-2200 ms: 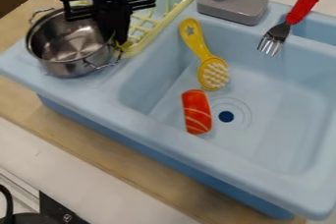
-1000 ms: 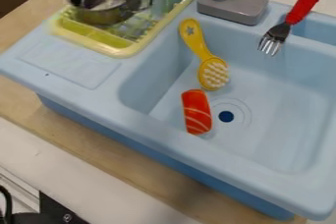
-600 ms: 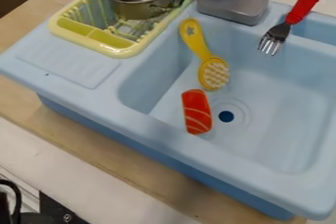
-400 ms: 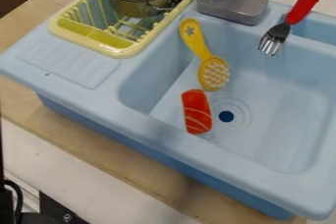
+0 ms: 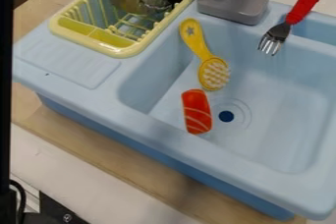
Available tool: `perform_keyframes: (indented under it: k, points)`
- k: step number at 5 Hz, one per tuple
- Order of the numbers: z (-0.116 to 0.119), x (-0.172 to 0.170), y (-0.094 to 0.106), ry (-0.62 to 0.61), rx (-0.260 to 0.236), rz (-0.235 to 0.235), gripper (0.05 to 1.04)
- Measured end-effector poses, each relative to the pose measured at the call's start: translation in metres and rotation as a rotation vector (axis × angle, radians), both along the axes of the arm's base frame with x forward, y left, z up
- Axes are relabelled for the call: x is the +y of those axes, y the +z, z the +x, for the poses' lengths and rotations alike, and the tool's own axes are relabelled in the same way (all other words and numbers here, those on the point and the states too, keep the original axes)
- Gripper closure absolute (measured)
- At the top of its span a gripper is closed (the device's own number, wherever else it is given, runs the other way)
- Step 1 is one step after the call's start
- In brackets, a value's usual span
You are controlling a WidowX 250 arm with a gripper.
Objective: Put the silver pot in the yellow basket
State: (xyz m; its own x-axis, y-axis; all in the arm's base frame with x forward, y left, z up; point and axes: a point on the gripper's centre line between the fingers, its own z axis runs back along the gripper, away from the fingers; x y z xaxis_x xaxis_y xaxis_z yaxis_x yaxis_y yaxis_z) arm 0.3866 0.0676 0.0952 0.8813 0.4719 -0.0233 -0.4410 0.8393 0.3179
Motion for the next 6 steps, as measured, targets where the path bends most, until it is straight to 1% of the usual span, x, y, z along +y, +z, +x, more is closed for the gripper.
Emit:
perform_keyframes:
  k: [1,2,3,4,5,6]
  points:
    - [-0.005,-0.003,0.0,-0.023,-0.056,-0.008,1.023]
    - [-0.022,-0.005,0.001,-0.129,-0.09,-0.034,1.024]
    - [-0.035,-0.008,0.005,-0.183,-0.125,-0.043,1.024]
    - [-0.041,-0.014,0.014,-0.234,-0.189,-0.088,1.008]
    - [-0.042,-0.016,0.013,-0.238,-0.2,-0.096,0.873]
    - [-0.042,-0.013,0.015,-0.229,-0.221,-0.101,0.659]
